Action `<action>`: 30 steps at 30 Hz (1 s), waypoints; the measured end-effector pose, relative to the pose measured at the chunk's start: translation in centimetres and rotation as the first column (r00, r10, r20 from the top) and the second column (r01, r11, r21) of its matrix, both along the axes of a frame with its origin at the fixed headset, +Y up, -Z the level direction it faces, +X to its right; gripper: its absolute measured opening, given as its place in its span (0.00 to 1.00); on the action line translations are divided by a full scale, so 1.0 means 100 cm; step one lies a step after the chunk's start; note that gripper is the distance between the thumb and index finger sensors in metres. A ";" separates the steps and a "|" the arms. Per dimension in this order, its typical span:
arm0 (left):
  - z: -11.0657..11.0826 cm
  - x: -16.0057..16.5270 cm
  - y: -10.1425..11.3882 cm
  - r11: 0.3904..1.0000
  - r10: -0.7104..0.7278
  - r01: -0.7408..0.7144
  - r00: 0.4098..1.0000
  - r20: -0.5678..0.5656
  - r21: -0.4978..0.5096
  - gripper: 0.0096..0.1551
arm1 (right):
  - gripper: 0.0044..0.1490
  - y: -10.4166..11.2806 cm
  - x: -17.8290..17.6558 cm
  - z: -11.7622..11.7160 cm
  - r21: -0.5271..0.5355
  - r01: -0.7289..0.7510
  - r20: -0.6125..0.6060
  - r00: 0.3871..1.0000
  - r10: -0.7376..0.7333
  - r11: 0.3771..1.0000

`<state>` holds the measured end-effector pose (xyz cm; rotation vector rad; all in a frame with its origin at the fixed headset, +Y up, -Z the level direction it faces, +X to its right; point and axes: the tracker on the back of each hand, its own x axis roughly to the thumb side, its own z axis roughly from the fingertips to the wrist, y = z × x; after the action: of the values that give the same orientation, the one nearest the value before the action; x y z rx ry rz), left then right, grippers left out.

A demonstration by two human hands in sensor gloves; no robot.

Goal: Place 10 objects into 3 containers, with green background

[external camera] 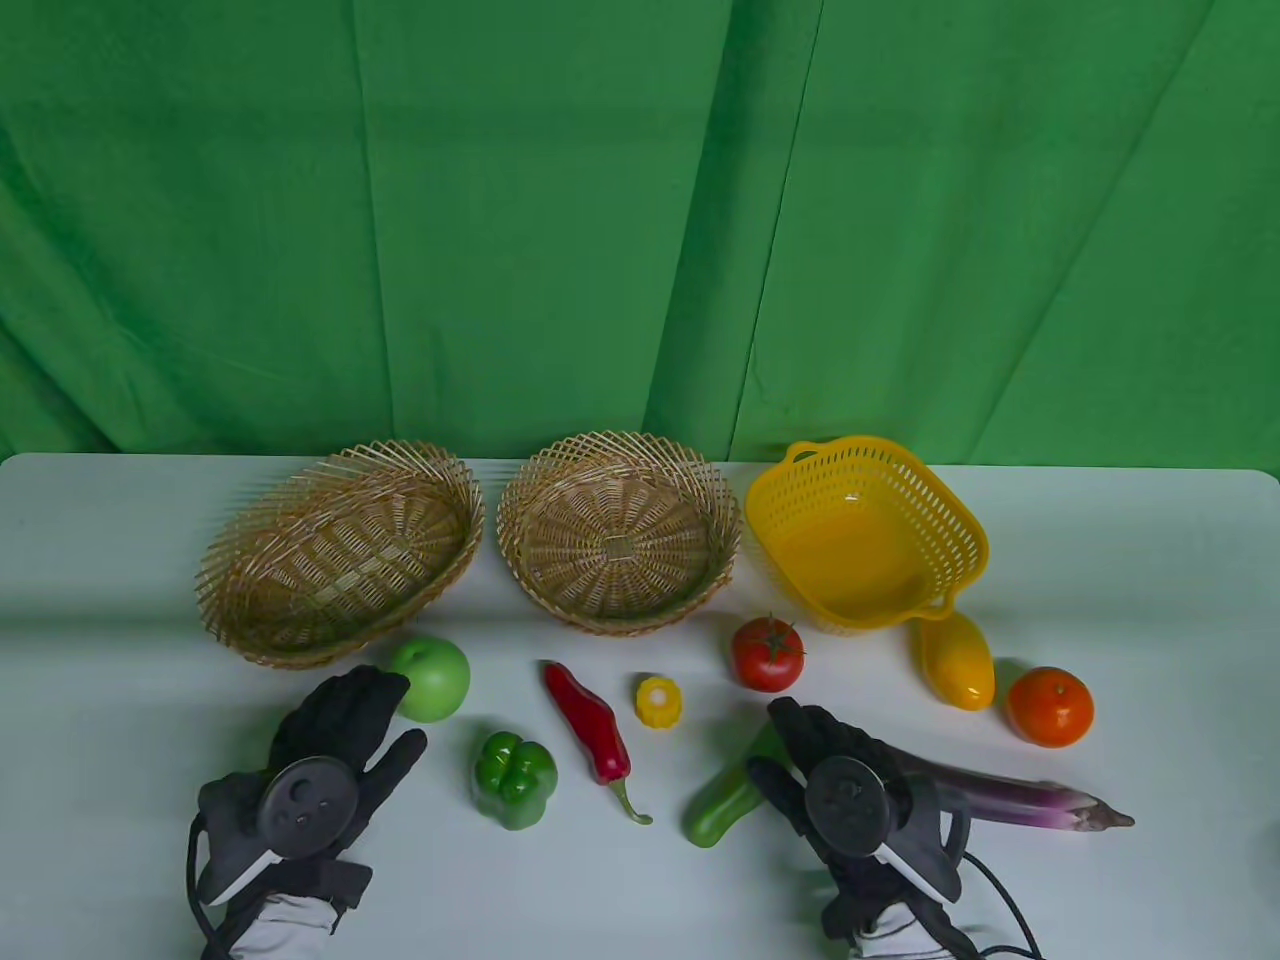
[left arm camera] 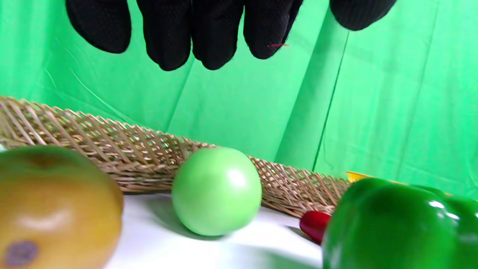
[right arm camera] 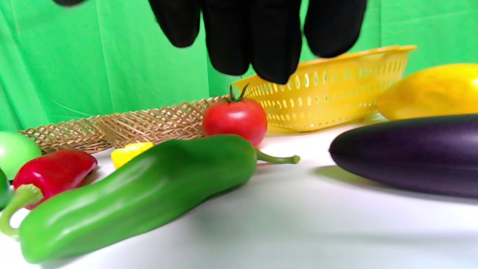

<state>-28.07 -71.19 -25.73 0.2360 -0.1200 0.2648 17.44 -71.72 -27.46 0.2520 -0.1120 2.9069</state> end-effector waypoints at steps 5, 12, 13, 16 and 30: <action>0.001 -0.020 -0.002 1.000 -0.018 0.020 0.996 -0.090 0.015 0.41 | 0.45 0.000 -0.001 0.000 -0.001 0.002 -0.005 1.000 -0.002 1.000; -0.003 -0.044 -0.024 0.994 -0.060 0.042 0.982 -0.181 -0.102 0.44 | 0.45 0.000 -0.001 0.000 -0.001 0.002 -0.005 1.000 -0.002 1.000; -0.005 -0.046 -0.029 0.990 -0.065 0.040 0.980 -0.186 -0.136 0.45 | 0.45 0.000 -0.002 0.000 -0.003 0.002 -0.006 1.000 -0.002 1.000; -0.008 -0.049 -0.044 0.971 -0.089 0.042 0.978 -0.191 -0.234 0.47 | 0.45 -0.001 -0.002 -0.001 -0.008 -0.004 -0.006 1.000 0.004 1.000; -0.017 -0.043 -0.074 0.852 -0.193 0.088 0.969 -0.153 -0.517 0.49 | 0.45 -0.002 -0.004 0.000 -0.014 -0.014 -0.013 1.000 0.014 1.000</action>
<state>-32.42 -78.64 -27.45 -0.2745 0.1349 0.1157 17.06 -71.90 -27.44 0.2702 -0.0885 2.9182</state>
